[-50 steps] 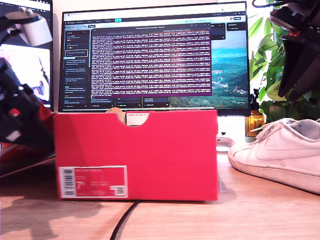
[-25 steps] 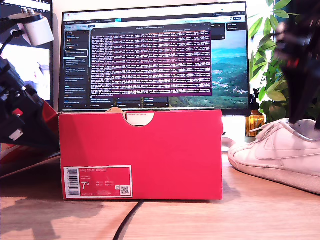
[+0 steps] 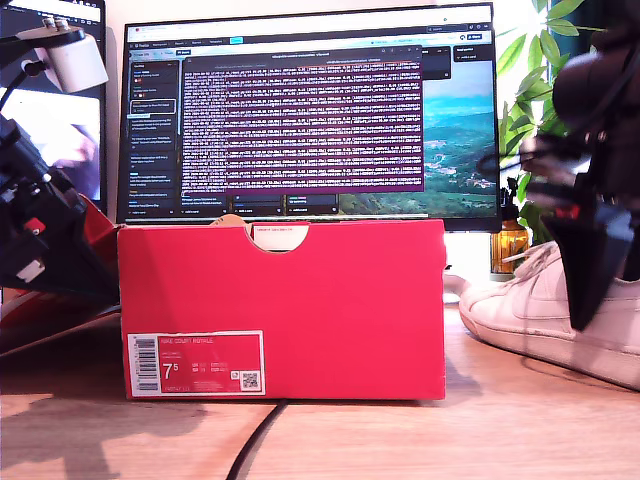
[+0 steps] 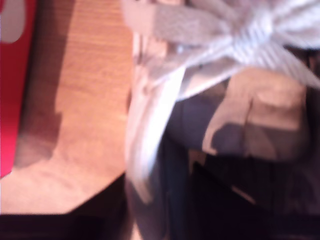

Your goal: Pack the white shoes by picking the first shoe and placing it inside the red shoebox, left side, then picking and rotating the second shoe and placing it in the shoebox

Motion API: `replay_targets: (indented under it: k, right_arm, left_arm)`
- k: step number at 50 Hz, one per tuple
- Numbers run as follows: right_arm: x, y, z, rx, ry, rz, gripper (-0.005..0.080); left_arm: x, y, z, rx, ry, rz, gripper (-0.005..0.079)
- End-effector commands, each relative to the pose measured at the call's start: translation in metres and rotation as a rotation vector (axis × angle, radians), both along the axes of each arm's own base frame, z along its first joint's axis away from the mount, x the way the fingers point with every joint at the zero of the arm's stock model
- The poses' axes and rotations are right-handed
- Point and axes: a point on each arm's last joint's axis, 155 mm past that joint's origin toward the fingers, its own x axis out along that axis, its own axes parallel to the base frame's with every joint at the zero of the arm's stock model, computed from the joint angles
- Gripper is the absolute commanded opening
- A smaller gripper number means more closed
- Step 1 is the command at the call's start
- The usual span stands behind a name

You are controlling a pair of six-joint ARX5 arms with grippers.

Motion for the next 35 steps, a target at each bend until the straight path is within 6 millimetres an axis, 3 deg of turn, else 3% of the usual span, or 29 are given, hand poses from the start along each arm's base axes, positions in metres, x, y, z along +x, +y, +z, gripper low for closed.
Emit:
replay_targets:
  k: [1,15,35]
  right_arm:
    - [0.004,0.002,-0.002,0.002,-0.010,0.000,-0.0003]
    - [0.013,0.020,0.016,0.066,-0.024,-0.029,-0.0013]
    - [0.046,0.060,0.104,0.178,-0.114,-0.097,-0.0013]
  left_arm:
    - [-0.001,-0.001,-0.002,-0.005,0.006,-0.001,-0.0019]
    - [-0.003,0.000,-0.005,0.004,0.018,-0.001,-0.0019]
    - [-0.008,0.004,-0.012,0.027,0.047,0.000,-0.0019]
